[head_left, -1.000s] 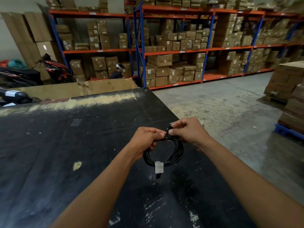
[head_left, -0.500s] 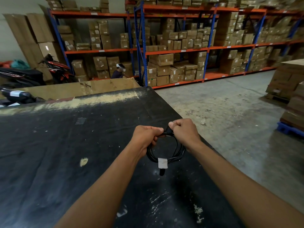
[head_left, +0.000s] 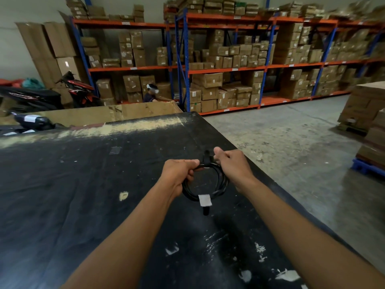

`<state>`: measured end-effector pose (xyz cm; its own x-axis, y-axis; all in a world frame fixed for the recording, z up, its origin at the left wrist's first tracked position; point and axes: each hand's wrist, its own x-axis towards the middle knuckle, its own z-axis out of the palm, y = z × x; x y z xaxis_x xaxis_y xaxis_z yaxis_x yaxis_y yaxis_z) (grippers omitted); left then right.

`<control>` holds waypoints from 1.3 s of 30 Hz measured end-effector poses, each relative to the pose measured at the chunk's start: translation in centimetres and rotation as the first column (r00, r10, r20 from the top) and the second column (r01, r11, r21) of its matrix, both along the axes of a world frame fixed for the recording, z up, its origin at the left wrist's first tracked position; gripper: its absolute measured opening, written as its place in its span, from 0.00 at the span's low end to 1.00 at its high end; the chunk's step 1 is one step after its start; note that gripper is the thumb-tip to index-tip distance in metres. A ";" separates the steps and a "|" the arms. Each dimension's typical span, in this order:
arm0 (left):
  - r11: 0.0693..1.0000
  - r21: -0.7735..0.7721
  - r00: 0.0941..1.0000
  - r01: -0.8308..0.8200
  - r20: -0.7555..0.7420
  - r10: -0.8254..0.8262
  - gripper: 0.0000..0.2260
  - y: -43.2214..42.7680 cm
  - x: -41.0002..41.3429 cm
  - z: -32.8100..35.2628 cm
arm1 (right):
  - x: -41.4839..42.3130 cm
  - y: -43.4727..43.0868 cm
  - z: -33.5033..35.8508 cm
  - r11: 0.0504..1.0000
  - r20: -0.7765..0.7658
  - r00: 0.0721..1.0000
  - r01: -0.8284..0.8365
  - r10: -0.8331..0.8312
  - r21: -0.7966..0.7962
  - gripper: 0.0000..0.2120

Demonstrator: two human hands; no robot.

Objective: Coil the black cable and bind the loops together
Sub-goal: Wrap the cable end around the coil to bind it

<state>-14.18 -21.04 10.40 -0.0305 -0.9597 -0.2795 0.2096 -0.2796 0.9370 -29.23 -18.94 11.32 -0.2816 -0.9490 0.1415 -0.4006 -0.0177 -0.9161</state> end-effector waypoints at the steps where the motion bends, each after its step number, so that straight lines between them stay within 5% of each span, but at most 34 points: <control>1: 1.000 0.017 0.999 -0.014 -0.034 0.015 0.02 0.2 0.8 0.1 | 0.3 0.5 0.1 0.999 0.019 0.999 -0.049 0.048 0.024 0.24; 6: 0.998 0.047 0.988 -0.048 -0.145 0.055 0.03 1.5 4.1 1.1 | 3.2 2.7 -0.8 0.962 0.119 0.974 -0.212 0.193 0.172 0.20; 11: 1.000 0.008 0.985 0.002 -0.170 -0.001 0.11 3.6 7.5 2.1 | 6.6 3.5 -0.9 0.988 0.368 0.926 -0.123 0.080 0.097 0.12; 17: 0.999 0.015 0.972 0.045 0.231 -0.047 0.02 5.5 10.8 1.8 | 10.1 2.4 -0.7 0.997 0.337 0.941 0.003 -0.030 0.081 0.12; 24: 0.955 -0.206 0.832 -0.211 0.476 0.286 0.09 3.1 15.2 0.4 | 13.5 0.9 0.5 0.974 0.318 0.944 -0.152 0.093 0.167 0.17; 28: 0.945 -0.156 0.845 -0.289 0.422 0.328 0.12 1.0 16.8 0.3 | 14.3 -1.5 0.4 0.962 0.384 0.920 -0.176 0.085 0.210 0.09; 33: 0.933 -0.059 0.918 -0.354 0.167 0.359 0.04 -1.9 17.7 -0.5 | 14.8 -5.4 -1.1 0.955 0.458 0.887 -0.189 0.066 0.228 0.07; 39: 0.902 -0.031 0.894 -0.430 0.125 0.430 0.06 -5.6 19.2 -3.3 | 16.0 -9.7 -3.4 0.948 0.470 0.877 -0.224 0.095 0.225 0.08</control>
